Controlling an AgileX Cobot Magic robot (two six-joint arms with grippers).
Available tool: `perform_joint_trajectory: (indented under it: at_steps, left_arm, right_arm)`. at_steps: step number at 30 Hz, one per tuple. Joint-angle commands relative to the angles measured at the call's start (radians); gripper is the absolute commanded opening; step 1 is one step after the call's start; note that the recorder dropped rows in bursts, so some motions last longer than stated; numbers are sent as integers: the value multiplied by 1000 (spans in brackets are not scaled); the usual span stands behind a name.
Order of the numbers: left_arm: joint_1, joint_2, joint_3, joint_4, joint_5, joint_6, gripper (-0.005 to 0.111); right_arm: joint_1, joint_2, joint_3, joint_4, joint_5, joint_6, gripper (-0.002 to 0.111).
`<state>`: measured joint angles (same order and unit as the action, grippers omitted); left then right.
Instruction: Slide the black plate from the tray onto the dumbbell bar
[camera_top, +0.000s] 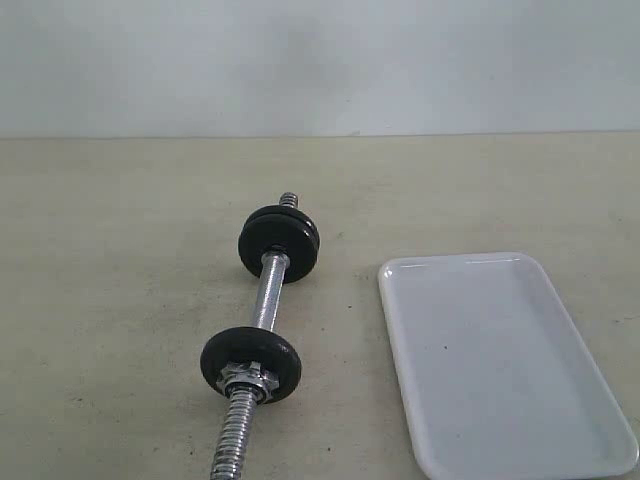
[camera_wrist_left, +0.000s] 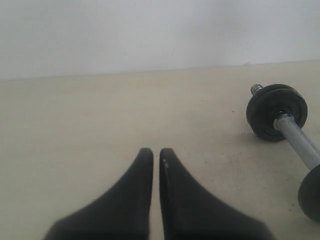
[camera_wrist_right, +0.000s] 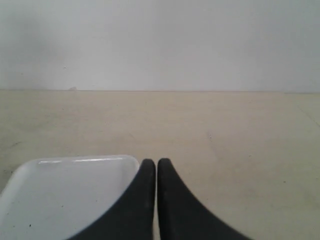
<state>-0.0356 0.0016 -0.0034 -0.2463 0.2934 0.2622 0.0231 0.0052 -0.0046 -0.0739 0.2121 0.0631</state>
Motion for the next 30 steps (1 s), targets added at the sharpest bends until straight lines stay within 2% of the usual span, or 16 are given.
perform_joint_trajectory:
  at_steps: [1, 3, 16, 24, 26, 30]
  left_arm:
    - [3, -2, 3, 0, 3, 0, 4]
    - [3, -2, 3, 0, 0, 0, 4]
    - [3, -2, 3, 0, -2, 0, 4]
    - [4, -2, 3, 8, -2, 0, 4]
    - [4, -2, 3, 112, -2, 0, 4]
    - [4, -2, 3, 471, -2, 0, 4]
  right_arm:
    - [-3, -5, 5, -28, 64, 27, 0]
    - [-3, -5, 5, -28, 118, 22, 0]
    - [-5, -5, 5, 36, 110, -100, 0]
    - [-3, -5, 5, 44, 110, -78, 0]
    - [-3, -5, 5, 44, 110, -78, 0]
    - [-3, -5, 5, 44, 110, -76, 0]
